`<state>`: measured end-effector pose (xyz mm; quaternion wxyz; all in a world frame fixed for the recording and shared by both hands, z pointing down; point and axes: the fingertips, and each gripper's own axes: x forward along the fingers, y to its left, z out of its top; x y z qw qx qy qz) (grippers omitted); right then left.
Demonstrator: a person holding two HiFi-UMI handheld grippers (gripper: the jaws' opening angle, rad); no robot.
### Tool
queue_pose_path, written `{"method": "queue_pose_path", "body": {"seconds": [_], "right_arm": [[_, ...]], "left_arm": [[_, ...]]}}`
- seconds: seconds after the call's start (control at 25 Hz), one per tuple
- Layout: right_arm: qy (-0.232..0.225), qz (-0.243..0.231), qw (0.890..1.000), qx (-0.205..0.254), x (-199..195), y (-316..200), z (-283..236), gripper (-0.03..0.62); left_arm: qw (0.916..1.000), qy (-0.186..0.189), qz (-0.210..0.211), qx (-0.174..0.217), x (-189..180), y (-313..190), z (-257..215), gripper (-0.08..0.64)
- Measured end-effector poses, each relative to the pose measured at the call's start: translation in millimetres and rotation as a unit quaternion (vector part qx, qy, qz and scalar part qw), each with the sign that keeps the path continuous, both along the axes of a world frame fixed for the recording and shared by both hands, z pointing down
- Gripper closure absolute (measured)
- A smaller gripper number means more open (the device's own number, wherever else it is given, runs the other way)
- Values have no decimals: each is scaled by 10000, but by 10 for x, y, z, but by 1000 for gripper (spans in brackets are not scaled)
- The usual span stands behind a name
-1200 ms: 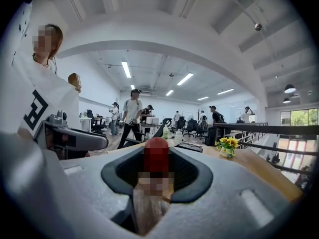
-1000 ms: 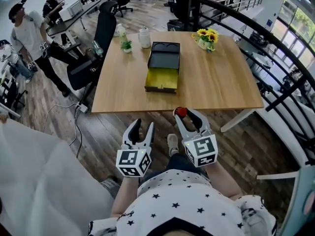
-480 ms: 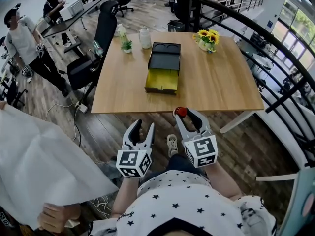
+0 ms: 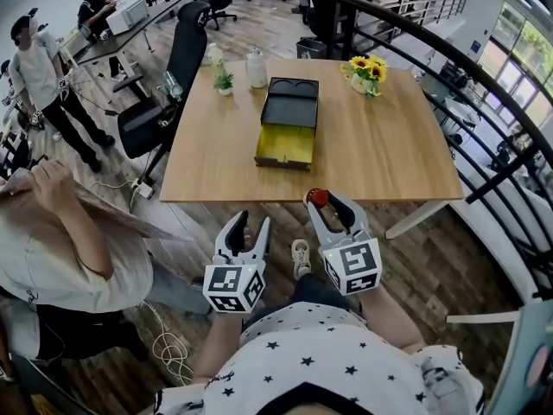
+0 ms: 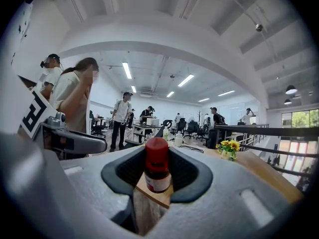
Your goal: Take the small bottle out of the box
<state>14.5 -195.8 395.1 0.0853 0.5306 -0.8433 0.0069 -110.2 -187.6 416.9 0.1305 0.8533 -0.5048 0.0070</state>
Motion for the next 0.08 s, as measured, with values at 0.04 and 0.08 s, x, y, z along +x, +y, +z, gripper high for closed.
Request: {"method": "queue_pose_path", "body": {"seconds": [0.04,0.08], "right_arm": [[-1,0,10000,5,1,-2,1,451],[-2,-1,10000,10,1,-4,2,451]], "left_arm": [[10000,8,-8,1,-1,-3,2,383],[10000,16,-16,1,-2,-7,5,383]]}}
